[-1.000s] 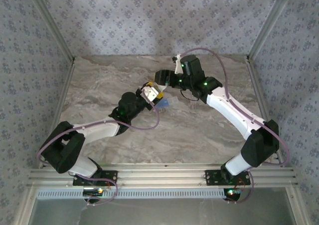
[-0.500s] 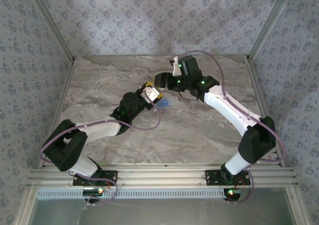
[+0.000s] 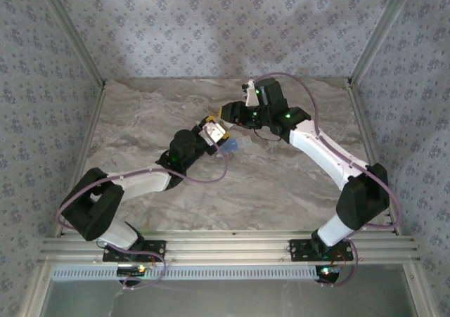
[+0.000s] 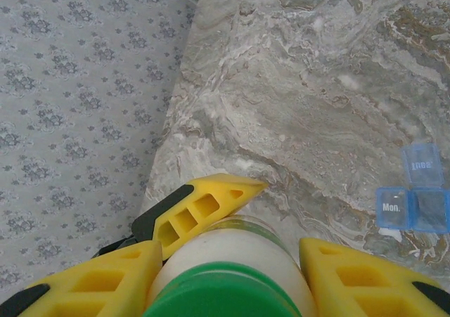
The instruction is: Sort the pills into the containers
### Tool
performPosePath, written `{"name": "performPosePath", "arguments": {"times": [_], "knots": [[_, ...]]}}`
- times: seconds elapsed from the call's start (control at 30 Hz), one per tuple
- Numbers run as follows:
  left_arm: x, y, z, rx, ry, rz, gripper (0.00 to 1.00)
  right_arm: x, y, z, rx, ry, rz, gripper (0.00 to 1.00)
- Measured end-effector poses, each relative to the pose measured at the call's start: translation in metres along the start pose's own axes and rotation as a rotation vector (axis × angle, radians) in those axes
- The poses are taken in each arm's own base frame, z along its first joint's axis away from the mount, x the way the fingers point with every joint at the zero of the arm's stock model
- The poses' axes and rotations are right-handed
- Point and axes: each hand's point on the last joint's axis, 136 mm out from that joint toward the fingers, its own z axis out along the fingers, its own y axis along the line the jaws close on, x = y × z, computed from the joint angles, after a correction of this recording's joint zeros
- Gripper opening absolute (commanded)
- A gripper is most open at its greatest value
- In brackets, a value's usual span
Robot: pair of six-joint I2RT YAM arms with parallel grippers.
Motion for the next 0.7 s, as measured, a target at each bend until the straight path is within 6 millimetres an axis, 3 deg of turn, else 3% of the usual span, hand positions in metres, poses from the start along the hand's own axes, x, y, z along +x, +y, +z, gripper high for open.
{"name": "performPosePath", "arguments": {"times": [0.07,0.1,0.13,0.17,0.4,0.57,0.7], "knots": [[0.001,-0.001,0.0,0.015,-0.002,-0.003,0.58,0.001,-0.001,-0.001,-0.001,-0.004,0.005,0.26],[0.001,-0.001,0.0,0.028,-0.007,-0.005,0.69,0.002,-0.002,-0.001,-0.003,-0.006,0.008,0.25],[0.0,-0.001,0.0,0.046,-0.015,-0.026,0.91,0.002,-0.002,-0.002,-0.006,-0.007,0.006,0.24],[0.0,-0.001,0.0,0.06,-0.023,-0.041,0.99,0.003,-0.002,-0.002,-0.008,-0.008,0.004,0.24],[-0.013,0.014,-0.009,0.154,-0.101,-0.149,0.99,0.0,0.004,-0.007,-0.026,-0.023,-0.086,0.24],[-0.019,0.007,-0.018,0.244,-0.144,-0.193,0.77,-0.001,0.013,-0.013,-0.048,-0.026,-0.185,0.24],[-0.022,-0.001,-0.022,0.309,-0.16,-0.211,0.76,0.002,0.022,-0.016,-0.073,-0.026,-0.242,0.24]]}}
